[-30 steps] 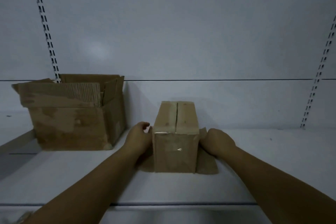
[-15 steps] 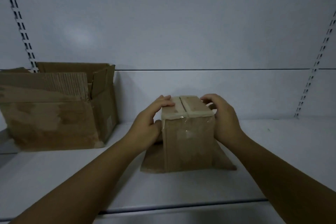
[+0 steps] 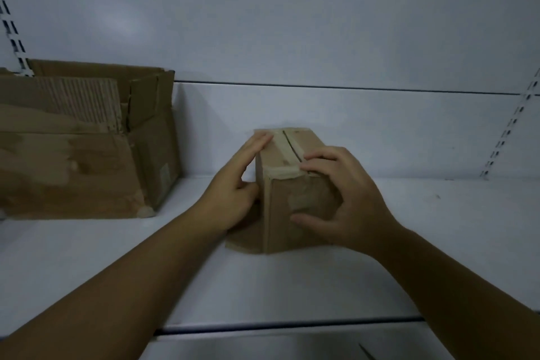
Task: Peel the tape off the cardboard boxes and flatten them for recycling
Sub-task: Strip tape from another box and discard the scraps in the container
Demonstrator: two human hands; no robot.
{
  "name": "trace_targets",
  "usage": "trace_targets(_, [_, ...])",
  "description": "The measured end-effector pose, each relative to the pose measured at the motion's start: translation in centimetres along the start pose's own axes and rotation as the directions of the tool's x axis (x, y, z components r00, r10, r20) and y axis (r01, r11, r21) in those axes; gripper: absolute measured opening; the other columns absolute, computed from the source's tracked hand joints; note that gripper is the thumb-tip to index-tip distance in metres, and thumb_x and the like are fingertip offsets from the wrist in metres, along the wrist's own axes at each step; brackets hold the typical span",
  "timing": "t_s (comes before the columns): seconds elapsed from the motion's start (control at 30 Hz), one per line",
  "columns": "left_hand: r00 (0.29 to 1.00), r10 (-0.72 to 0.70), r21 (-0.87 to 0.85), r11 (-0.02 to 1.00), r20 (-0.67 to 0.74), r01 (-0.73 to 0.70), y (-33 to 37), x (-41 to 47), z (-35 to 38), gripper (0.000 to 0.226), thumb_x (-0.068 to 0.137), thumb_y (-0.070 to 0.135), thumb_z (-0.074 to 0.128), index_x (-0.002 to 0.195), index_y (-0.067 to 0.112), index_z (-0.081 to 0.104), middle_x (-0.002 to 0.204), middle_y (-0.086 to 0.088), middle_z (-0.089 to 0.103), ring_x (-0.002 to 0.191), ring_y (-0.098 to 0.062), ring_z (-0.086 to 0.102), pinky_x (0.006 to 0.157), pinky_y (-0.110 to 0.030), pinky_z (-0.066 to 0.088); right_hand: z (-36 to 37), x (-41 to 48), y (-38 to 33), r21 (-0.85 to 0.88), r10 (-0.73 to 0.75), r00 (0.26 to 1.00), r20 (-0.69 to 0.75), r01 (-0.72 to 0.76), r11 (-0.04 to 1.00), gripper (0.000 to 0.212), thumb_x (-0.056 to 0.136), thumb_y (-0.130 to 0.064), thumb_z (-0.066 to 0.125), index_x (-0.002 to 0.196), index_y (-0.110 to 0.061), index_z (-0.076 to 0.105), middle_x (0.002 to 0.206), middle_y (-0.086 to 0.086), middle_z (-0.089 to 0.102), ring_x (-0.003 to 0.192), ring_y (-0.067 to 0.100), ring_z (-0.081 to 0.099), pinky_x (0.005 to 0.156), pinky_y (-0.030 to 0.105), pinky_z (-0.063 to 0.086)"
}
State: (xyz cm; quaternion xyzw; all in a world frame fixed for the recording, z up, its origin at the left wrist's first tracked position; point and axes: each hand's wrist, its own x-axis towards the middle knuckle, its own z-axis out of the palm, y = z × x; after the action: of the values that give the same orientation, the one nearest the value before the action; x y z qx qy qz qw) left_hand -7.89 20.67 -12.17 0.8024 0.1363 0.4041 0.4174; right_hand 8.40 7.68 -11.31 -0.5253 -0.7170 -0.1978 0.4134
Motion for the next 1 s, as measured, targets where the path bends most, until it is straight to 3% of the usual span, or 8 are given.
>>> trace_targets(0.1, [0.999,-0.048,-0.067,0.997,-0.009,0.047,0.6,-1.1,-0.2,0.075,0.086,-0.006,0.047,0.137,0.049,0.038,0.146,0.027,0.035,0.134,-0.004,0.037,0.111,-0.042,0.034,0.6,-0.7,0.0,-0.039,-0.002,0.999,-0.038,0.001,0.999,0.062,0.07,-0.049,0.071,0.121,-0.022,0.047,0.126,0.004,0.049,0.116,0.016,0.047,0.096,0.027,0.043])
trace_targets(0.23, [0.985,-0.009,-0.136,0.99,0.17,0.033,0.8,-2.4,0.1,0.079,0.081,-0.003,0.048,0.146,0.034,0.023,0.145,0.027,0.034,0.132,0.003,0.038,0.102,-0.017,0.038,1.1,-1.5,-0.8,-0.038,-0.048,0.986,-0.162,0.042,0.998,0.048,0.076,-0.039,0.07,0.112,-0.017,0.046,0.126,0.007,0.045,0.115,0.024,0.049,0.097,0.03,0.044])
trace_targets(0.33, [0.987,-0.079,-0.06,0.994,0.142,0.089,0.3,-1.6,0.4,0.086,0.074,0.02,0.076,0.143,0.037,0.028,0.15,0.025,0.021,0.145,-0.004,0.014,0.105,-0.014,0.03,0.8,-1.7,-1.0,-0.095,-0.09,0.978,-0.189,0.073,0.993,0.027,0.081,-0.029,0.068,0.098,-0.016,0.052,0.127,0.008,0.042,0.114,0.026,0.048,0.098,0.03,0.044])
trace_targets(0.43, [0.988,0.052,0.144,0.987,0.146,-0.074,1.1,-2.4,1.0,0.088,0.07,0.023,0.08,0.139,0.034,0.027,0.157,0.017,0.002,0.141,0.009,0.009,0.1,-0.004,0.028,0.7,-1.6,-1.1,-0.184,-0.176,0.966,-0.191,0.141,0.973,0.014,0.084,-0.021,0.064,0.076,-0.009,0.067,0.122,0.008,0.046,0.112,0.026,0.049,0.102,0.041,0.04])
trace_targets(0.6, [0.996,0.077,0.144,0.986,0.035,-0.081,1.8,-2.4,1.4,0.084,0.061,0.03,0.086,0.13,0.035,0.039,0.152,0.018,0.022,0.133,0.016,0.023,0.095,0.0,0.03,0.7,-1.6,-1.6,-0.179,-0.176,0.945,-0.275,0.129,0.975,0.009,0.089,-0.026,0.058,0.084,-0.018,0.056,0.117,0.005,0.049,0.107,0.024,0.05,0.1,0.043,0.04])
trace_targets(0.7, [0.997,0.076,0.17,0.982,0.034,-0.081,1.5,-2.2,1.4,0.081,0.058,0.043,0.079,0.128,0.04,0.039,0.15,0.023,0.025,0.137,0.007,0.024,0.105,-0.012,0.031,0.3,-1.8,-2.0,-0.13,-0.161,0.934,-0.319,0.125,0.984,0.006,0.089,-0.024,0.057,0.087,-0.02,0.053,0.116,0.003,0.049,0.107,0.019,0.049,0.088,0.044,0.045])
trace_targets(0.83, [0.998,0.068,0.163,0.984,0.013,-0.07,1.4,-2.0,1.4,0.081,0.057,0.042,0.08,0.127,0.042,0.041,0.147,0.026,0.027,0.139,-0.001,0.027,0.111,-0.037,0.035,0.1,-1.8,-2.3,-0.09,-0.135,0.937,-0.323,0.112,0.99,0.01,0.094,-0.028,0.049,0.09,-0.02,0.052,0.113,0.001,0.05,0.103,0.012,0.048,0.077,0.04,0.048])
trace_targets(1.0, [0.998,0.062,0.155,0.986,0.0,-0.062,1.0,-1.7,1.4,0.081,0.056,0.04,0.081,0.126,0.044,0.041,0.146,0.027,0.028,0.137,-0.003,0.03,0.109,-0.04,0.037,-0.5,-2.3,-2.5,-0.024,-0.102,0.911,-0.398,0.101,0.995,0.018,0.098,-0.026,0.04,0.085,-0.017,0.047,0.102,0.0,0.051,0.094,0.013,0.051,0.08,0.025,0.042])
